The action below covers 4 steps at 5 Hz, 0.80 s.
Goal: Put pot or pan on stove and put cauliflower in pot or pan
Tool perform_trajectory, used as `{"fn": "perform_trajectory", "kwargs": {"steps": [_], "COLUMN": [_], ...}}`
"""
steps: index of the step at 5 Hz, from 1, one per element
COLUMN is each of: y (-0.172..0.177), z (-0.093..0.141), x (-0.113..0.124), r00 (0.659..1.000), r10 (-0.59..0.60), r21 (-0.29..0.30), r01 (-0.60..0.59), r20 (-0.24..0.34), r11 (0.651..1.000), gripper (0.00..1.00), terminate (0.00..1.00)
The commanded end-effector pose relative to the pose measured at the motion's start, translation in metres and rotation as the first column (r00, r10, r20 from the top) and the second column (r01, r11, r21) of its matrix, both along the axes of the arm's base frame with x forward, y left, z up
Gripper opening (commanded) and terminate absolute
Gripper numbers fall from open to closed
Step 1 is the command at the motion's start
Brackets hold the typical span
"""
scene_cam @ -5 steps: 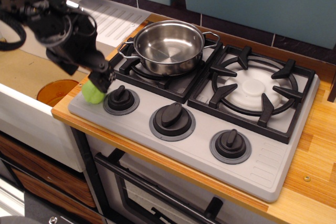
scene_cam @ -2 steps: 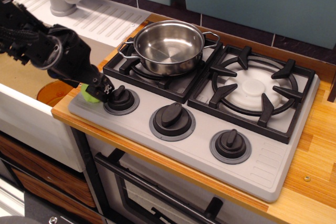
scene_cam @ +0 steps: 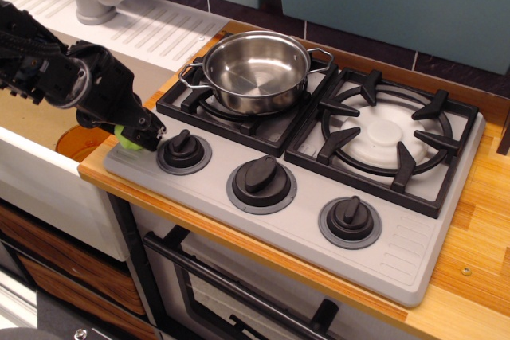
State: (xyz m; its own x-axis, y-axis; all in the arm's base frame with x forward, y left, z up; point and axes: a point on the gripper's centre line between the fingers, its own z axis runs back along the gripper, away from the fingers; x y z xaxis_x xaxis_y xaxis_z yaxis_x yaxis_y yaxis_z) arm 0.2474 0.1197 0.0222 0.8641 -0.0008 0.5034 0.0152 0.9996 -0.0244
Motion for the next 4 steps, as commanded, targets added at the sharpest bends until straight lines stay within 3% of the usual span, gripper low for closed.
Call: {"fn": "perform_trajectory", "kwargs": {"steps": [1,2,3,4], "y": [-0.005,-0.014,-0.023,-0.037], "z": [0.062,0.097,0.116,0.11], "x": [0.023,0.037,0.051,0.062], "r00": [0.999,0.996,0.994,0.994], "r10": [0.023,0.071,0.093,0.104], "r21": [0.032,0.06,0.071,0.043], "r01": [-0.022,-0.068,-0.09,-0.102], "r20": [-0.028,-0.052,-0.048,-0.041], "r11": [0.999,0.996,0.993,0.994], "gripper": [0.0,0.0,0.0,0.0], "terminate": [0.0,0.0,0.0,0.0]}}
